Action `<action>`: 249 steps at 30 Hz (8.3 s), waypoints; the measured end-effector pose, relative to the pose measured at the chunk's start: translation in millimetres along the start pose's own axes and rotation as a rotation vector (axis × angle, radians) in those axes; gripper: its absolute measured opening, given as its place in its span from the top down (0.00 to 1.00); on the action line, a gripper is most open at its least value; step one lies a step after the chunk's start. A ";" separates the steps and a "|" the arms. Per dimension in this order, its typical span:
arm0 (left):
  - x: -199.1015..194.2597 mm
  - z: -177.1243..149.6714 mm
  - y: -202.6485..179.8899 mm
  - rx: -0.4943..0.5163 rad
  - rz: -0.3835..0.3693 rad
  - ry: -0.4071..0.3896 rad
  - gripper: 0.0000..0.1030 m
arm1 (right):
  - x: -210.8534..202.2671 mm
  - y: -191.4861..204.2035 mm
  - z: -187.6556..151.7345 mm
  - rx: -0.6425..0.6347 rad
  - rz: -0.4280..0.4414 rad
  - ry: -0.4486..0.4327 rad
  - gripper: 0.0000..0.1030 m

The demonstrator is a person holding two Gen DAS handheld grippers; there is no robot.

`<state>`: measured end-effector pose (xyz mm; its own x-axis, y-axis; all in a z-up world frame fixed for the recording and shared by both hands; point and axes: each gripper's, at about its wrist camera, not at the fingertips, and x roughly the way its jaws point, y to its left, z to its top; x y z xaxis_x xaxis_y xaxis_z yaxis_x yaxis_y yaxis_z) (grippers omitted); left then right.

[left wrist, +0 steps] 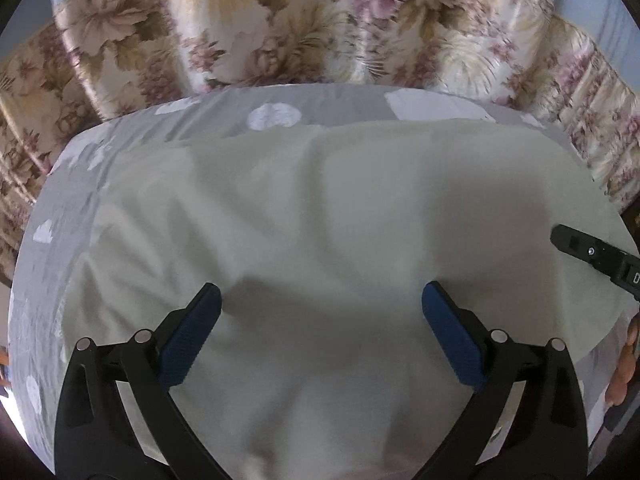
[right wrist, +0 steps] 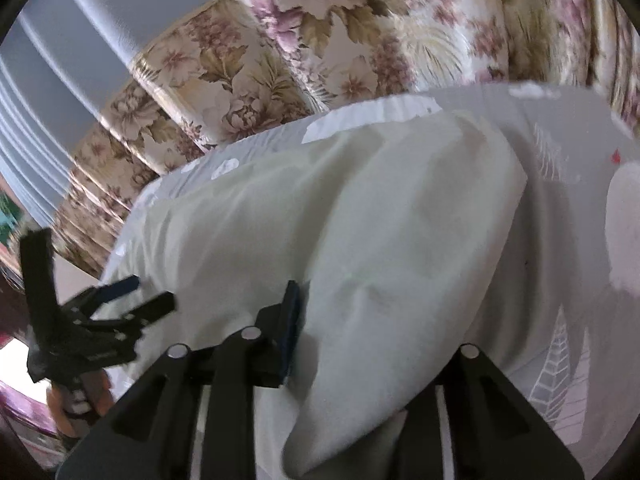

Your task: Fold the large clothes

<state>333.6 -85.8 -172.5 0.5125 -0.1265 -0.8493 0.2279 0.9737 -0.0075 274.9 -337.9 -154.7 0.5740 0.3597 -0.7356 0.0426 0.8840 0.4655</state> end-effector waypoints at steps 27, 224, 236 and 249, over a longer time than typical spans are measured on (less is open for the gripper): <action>-6.7 -3.2 16.0 0.081 0.084 -0.009 0.06 | -22.8 119.6 2.1 -0.301 -0.216 -0.081 0.83; -71.9 -72.2 181.8 0.033 -0.155 -0.049 0.20 | 43.8 217.1 -33.5 -0.427 0.125 0.074 0.53; -44.5 -93.4 146.7 0.047 -0.293 0.013 0.56 | 48.9 203.9 -48.2 -0.377 0.095 0.094 0.53; -52.7 -117.9 171.8 0.149 -0.220 0.065 0.79 | 68.2 231.8 -60.2 -0.609 -0.025 0.166 0.53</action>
<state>248.2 110.5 -191.2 0.3843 -0.3144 -0.8680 0.4499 0.8848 -0.1213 274.7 -90.5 -126.5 0.4418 0.3353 -0.8321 -0.4474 0.8863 0.1196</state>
